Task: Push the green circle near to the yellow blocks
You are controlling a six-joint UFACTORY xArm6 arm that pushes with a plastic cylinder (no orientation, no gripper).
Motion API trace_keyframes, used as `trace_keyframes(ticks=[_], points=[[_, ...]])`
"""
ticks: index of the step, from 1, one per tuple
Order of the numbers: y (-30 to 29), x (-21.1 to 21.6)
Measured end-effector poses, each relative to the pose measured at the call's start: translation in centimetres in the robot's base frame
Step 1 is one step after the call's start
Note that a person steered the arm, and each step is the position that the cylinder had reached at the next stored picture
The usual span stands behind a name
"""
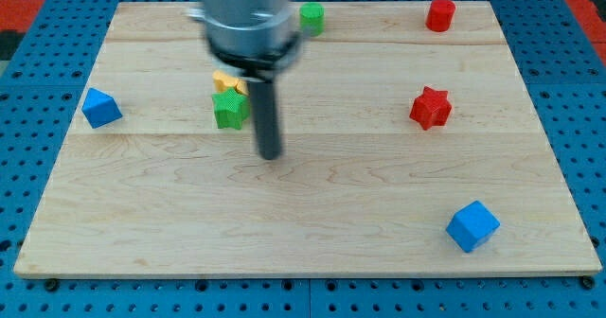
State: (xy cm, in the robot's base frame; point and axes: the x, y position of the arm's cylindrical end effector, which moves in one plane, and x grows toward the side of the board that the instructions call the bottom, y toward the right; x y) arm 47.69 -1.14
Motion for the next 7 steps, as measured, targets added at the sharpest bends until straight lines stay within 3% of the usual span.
trace_keyframes(ticks=[1, 4, 5, 7], points=[[7.9, -1.9], [10.9, -11.6], [14.7, -13.6], [16.5, -18.2]])
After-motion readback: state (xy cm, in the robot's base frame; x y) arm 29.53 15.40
